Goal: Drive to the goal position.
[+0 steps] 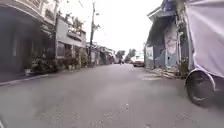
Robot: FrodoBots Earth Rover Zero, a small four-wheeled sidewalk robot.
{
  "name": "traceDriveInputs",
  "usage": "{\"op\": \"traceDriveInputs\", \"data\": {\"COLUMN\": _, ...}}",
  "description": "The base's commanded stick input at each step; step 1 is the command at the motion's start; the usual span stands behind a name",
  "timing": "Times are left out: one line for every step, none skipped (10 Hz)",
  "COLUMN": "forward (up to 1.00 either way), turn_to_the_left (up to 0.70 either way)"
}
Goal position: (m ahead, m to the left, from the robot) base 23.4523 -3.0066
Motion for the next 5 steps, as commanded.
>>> {"op": "traceDriveInputs", "data": {"forward": 0.7, "turn_to_the_left": 0.0}}
{"op": "traceDriveInputs", "data": {"forward": 0.7, "turn_to_the_left": 0.0}}
{"op": "traceDriveInputs", "data": {"forward": 0.7, "turn_to_the_left": 0.0}}
{"op": "traceDriveInputs", "data": {"forward": 0.7, "turn_to_the_left": 0.0}}
{"op": "traceDriveInputs", "data": {"forward": 0.7, "turn_to_the_left": 0.0}}
